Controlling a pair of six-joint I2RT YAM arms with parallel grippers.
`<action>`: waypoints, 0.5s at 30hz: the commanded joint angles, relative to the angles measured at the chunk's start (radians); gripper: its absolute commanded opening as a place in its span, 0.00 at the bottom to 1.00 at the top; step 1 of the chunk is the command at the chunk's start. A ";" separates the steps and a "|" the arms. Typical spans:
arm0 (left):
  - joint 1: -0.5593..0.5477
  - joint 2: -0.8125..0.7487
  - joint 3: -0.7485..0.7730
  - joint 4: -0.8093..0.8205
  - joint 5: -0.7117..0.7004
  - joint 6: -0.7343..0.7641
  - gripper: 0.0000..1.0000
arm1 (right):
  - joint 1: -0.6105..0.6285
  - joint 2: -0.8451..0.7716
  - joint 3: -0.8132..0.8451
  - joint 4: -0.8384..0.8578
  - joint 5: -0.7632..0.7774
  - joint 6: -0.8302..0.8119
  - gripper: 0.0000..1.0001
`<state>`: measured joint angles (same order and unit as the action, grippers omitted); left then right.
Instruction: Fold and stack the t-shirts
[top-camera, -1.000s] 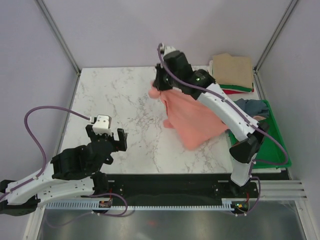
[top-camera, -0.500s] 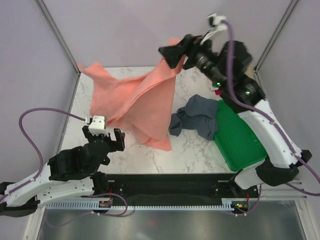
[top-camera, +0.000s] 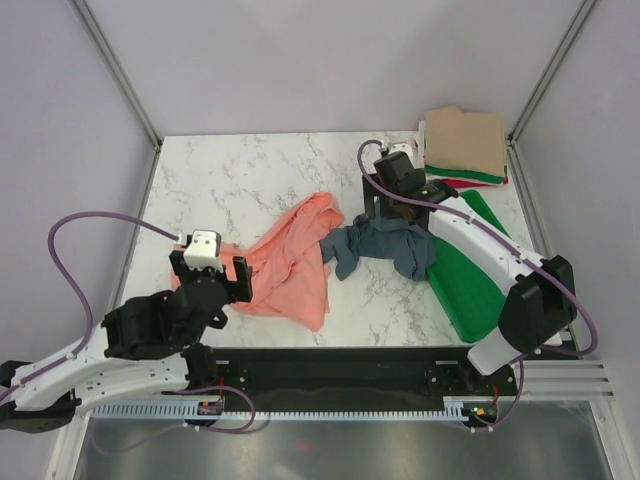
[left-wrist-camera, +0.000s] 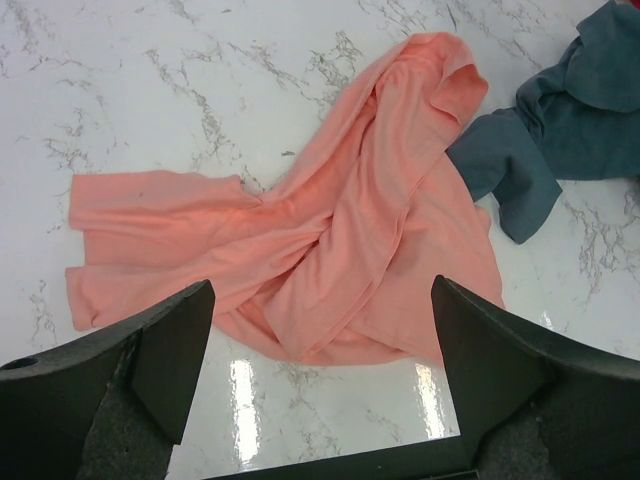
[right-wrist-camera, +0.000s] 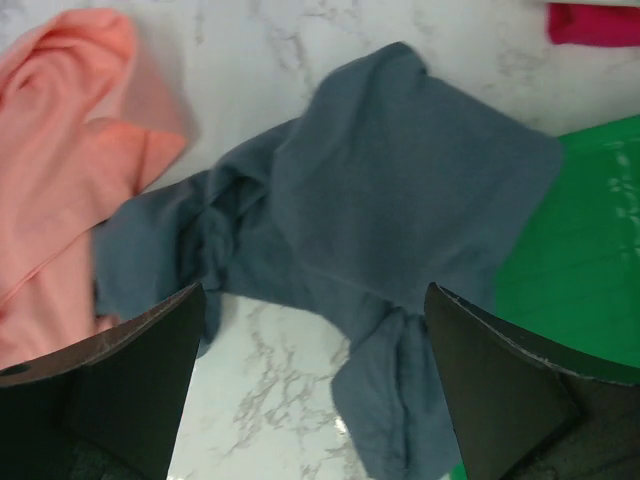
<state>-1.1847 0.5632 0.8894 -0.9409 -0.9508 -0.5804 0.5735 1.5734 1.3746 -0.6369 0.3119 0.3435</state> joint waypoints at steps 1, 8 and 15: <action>0.007 0.009 0.034 0.008 -0.054 -0.041 0.97 | -0.011 0.026 0.009 -0.021 0.164 -0.057 0.98; 0.008 0.014 0.036 0.008 -0.055 -0.042 0.97 | -0.046 0.200 0.067 -0.030 0.245 -0.092 0.98; 0.007 0.012 0.034 0.005 -0.054 -0.041 0.97 | -0.101 0.318 0.115 -0.010 0.251 -0.118 0.98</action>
<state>-1.1839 0.5694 0.8894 -0.9413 -0.9520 -0.5808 0.4923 1.8805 1.4315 -0.6548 0.5251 0.2508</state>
